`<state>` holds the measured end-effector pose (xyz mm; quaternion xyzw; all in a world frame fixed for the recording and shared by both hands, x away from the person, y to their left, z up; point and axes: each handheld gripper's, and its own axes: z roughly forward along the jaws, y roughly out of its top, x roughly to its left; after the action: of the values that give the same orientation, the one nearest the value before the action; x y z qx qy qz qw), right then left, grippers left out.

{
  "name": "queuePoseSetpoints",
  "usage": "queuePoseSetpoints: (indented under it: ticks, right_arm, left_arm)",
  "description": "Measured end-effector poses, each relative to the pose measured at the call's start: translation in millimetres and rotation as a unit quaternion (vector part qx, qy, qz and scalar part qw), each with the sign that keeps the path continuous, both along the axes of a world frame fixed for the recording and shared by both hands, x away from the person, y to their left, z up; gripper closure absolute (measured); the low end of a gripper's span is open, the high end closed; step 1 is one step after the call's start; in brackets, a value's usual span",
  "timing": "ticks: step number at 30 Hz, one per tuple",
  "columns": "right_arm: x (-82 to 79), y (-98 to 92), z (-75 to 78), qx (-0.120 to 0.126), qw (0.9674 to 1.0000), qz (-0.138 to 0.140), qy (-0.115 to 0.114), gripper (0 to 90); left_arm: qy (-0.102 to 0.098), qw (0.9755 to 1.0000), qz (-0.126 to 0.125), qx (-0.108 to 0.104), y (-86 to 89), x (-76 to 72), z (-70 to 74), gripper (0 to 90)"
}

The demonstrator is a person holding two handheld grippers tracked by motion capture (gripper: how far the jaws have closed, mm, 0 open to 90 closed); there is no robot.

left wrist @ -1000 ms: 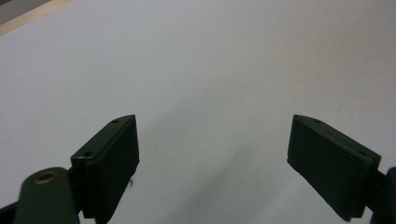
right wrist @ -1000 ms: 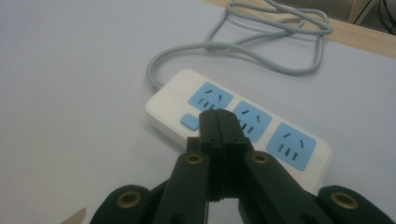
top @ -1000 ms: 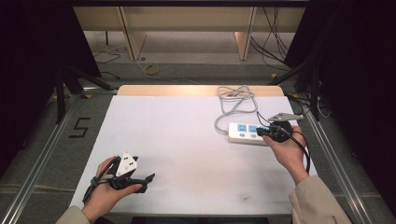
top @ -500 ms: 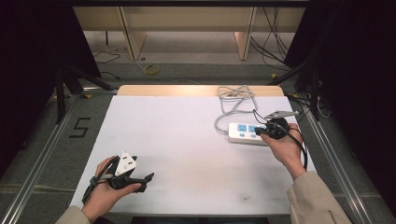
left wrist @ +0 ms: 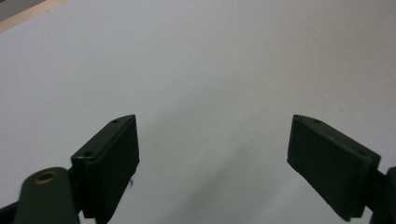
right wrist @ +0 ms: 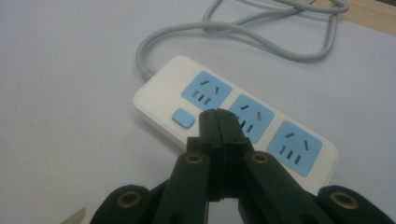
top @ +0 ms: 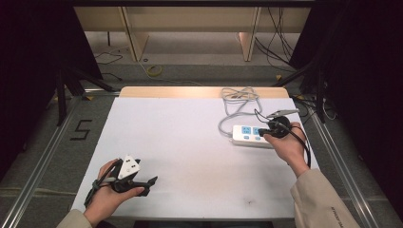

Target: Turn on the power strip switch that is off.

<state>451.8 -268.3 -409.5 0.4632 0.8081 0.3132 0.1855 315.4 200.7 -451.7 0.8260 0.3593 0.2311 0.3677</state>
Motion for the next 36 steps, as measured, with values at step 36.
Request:
queuePoseSetpoints:
  ticks: [36]
  right_arm:
    - [15.6, 1.5, -4.2, -0.014, 0.9990, -0.013, 0.039, 90.0]
  left_arm:
    - [-0.001, 1.0000, -0.009, -0.001, -3.6, 2.3, 0.1, 16.3]
